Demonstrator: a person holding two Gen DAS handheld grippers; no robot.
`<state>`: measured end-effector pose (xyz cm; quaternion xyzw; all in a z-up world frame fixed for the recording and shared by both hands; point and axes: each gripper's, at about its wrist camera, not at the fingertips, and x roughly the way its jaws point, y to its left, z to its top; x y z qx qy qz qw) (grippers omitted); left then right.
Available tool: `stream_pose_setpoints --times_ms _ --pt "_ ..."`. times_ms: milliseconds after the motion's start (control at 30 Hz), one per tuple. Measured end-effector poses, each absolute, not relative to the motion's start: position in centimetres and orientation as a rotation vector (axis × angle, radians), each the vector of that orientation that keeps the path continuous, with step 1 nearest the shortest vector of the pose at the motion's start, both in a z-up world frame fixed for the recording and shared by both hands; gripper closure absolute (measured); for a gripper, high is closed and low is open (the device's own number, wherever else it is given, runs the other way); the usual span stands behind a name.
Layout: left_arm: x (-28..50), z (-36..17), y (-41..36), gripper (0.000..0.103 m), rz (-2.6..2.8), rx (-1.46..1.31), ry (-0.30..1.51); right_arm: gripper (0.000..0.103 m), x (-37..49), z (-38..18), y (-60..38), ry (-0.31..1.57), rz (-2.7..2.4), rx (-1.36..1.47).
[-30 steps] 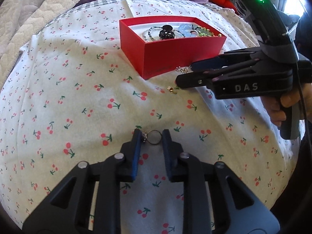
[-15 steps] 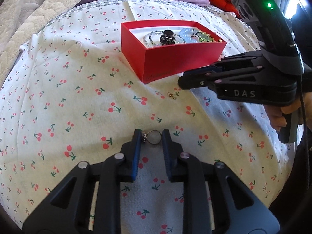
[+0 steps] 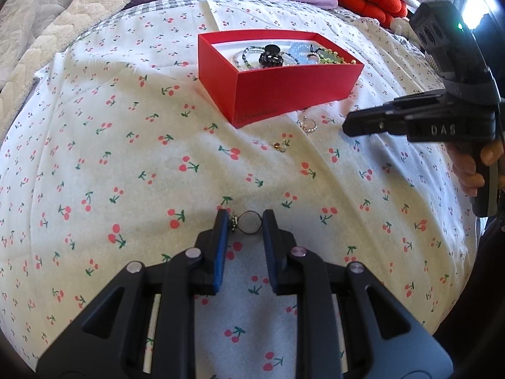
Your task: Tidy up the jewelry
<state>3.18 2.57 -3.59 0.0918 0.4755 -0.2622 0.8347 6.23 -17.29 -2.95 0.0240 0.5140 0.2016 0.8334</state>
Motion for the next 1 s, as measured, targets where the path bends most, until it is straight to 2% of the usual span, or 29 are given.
stream_pose_setpoints --times_ms 367,567,1000 --pt "3.5 -3.7 2.2 0.079 -0.554 0.190 1.017 0.085 6.8 -3.2 -13.9 1.052 0.409 -0.157" --pt "3.5 -3.8 2.5 0.079 -0.560 0.188 1.021 0.085 7.9 -3.7 -14.0 1.078 0.412 -0.127" --pt "3.6 -3.7 2.9 0.079 -0.562 0.174 1.025 0.084 7.6 -4.1 -12.3 1.081 0.469 -0.255"
